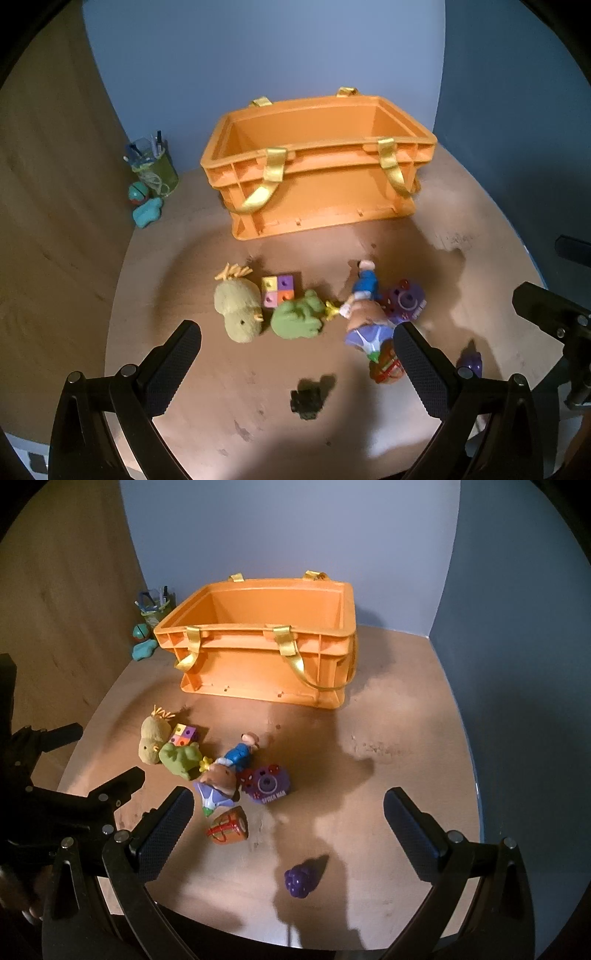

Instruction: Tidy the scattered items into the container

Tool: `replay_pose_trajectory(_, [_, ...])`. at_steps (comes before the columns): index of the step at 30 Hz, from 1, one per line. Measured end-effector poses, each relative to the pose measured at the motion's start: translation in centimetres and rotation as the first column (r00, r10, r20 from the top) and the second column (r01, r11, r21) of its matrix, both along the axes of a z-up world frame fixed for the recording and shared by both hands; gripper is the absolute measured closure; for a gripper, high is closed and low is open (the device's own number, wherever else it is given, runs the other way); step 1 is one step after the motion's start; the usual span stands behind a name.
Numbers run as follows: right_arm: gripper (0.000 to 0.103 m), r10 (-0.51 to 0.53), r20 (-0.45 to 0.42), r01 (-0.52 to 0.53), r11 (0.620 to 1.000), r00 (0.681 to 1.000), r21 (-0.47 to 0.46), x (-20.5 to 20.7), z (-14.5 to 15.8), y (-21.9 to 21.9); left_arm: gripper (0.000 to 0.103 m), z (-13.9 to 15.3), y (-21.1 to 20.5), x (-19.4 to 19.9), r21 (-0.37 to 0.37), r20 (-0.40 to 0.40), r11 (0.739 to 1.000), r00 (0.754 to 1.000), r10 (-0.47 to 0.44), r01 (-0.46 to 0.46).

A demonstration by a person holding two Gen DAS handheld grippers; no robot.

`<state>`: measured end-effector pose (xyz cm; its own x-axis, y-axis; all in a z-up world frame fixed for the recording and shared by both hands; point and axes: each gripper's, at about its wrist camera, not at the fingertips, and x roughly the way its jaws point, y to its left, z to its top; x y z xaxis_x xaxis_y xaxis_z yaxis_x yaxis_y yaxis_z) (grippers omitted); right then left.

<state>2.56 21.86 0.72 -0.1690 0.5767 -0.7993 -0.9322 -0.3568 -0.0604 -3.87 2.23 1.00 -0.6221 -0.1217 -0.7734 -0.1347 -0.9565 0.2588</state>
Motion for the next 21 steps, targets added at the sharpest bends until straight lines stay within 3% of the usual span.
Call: replay_pose_trajectory(21, [0.001, 0.007, 0.074, -0.01, 0.999, 0.997, 0.04, -2.0, 3.3, 3.5, 0.0, 3.0, -1.2, -3.9, -0.038, -0.016, 0.998, 0.999, -0.046, 0.045])
